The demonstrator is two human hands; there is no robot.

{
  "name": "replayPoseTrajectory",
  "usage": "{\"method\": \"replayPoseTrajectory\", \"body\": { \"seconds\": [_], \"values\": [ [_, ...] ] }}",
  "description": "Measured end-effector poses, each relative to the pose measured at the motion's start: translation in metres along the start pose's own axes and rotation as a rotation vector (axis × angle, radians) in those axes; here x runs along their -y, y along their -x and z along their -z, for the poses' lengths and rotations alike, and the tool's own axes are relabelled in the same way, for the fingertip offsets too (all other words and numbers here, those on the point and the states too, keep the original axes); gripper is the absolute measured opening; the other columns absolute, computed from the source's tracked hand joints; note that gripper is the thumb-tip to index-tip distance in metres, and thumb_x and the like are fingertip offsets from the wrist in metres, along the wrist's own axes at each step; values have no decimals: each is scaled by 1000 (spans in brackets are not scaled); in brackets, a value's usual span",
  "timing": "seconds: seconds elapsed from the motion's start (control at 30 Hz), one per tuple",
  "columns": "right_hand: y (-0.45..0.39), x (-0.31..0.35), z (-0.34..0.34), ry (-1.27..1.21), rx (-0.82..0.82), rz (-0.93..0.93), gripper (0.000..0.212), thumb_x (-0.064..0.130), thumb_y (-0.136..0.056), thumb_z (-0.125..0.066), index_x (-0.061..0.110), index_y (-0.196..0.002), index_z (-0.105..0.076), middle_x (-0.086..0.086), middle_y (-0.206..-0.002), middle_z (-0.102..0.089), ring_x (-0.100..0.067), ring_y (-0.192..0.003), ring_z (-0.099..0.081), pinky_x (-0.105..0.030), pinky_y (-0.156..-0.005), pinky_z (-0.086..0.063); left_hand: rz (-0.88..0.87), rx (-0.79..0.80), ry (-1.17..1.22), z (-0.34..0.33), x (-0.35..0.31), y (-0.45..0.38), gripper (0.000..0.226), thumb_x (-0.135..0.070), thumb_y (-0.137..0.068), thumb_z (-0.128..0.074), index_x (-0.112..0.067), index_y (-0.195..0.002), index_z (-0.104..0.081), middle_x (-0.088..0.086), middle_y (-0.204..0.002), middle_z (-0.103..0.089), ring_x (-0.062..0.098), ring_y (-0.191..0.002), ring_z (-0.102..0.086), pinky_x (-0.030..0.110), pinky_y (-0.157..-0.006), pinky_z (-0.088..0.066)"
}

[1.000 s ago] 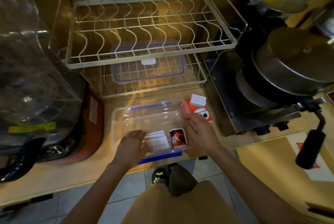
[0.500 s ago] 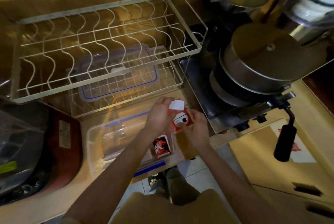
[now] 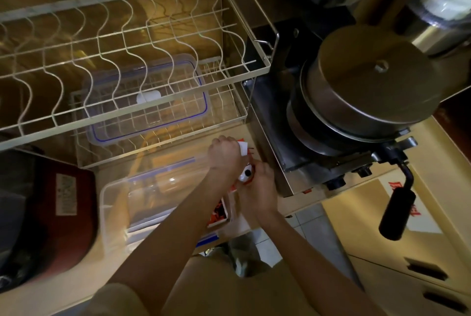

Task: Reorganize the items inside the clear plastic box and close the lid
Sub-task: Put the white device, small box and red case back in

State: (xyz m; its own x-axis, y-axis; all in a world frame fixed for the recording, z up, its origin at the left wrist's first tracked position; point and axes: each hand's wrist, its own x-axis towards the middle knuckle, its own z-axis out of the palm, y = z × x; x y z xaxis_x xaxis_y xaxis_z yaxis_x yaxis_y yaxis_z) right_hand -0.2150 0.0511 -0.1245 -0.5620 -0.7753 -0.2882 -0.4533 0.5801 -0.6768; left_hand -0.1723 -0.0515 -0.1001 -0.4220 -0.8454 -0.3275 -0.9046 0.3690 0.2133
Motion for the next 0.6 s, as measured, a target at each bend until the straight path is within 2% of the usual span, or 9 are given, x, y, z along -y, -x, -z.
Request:
{"method": "replayPoseTrajectory", "body": {
  "seconds": [0.2, 0.27, 0.37, 0.47, 0.53, 0.6],
  "values": [
    [-6, 0, 0, 21, 12, 21, 55, 32, -74, -72, 16, -121, -49, 0, -118, -52, -17, -110, -53, -32, -91, -51, 4, 0, 43, 1, 3, -2, 56, -49, -79, -59, -3, -111, -53, 17, -114, -56, 34, -107, -52, 38, -86, -43],
    [-7, 1, 2, 46, 33, 38, 56, 36, -76, -70, 16, -124, -48, -2, -120, -51, -19, -111, -53, -32, -90, -51, -10, 27, 190, 4, 8, -2, 51, -48, -75, -63, -7, -105, -56, 16, -107, -59, 33, -102, -55, 37, -79, -44],
    [-8, 8, 8, 23, 62, 25, 58, 31, -80, -68, 16, -131, -46, -5, -123, -48, -19, -113, -52, -23, -89, -44, -52, 9, 418, 13, 19, 6, 41, -46, -71, -68, -13, -94, -59, 13, -95, -65, 30, -92, -60, 29, -67, -40],
    [-8, 22, 20, -98, 18, -7, 50, 24, -79, -71, 15, -125, -52, -3, -117, -49, -13, -102, -54, -17, -83, -37, -65, -87, 531, 24, 33, 22, 46, -38, -72, -72, -12, -109, -61, 12, -106, -68, 27, -99, -60, 30, -76, -43],
    [-5, 33, 26, -165, -13, -21, 48, 26, -78, -72, 14, -121, -54, 0, -112, -48, -10, -97, -51, -16, -80, -37, -37, -151, 629, 31, 44, 36, 57, -34, -71, -74, -9, -119, -58, 12, -116, -65, 25, -106, -59, 33, -86, -45],
    [-2, 43, 30, -223, -32, -11, 51, 31, -75, -75, 15, -119, -54, 4, -108, -46, -10, -96, -52, -14, -77, -39, -17, -185, 712, 38, 58, 49, 62, -30, -70, -76, -7, -124, -55, 11, -120, -63, 24, -108, -59, 30, -86, -47]
  ]
}}
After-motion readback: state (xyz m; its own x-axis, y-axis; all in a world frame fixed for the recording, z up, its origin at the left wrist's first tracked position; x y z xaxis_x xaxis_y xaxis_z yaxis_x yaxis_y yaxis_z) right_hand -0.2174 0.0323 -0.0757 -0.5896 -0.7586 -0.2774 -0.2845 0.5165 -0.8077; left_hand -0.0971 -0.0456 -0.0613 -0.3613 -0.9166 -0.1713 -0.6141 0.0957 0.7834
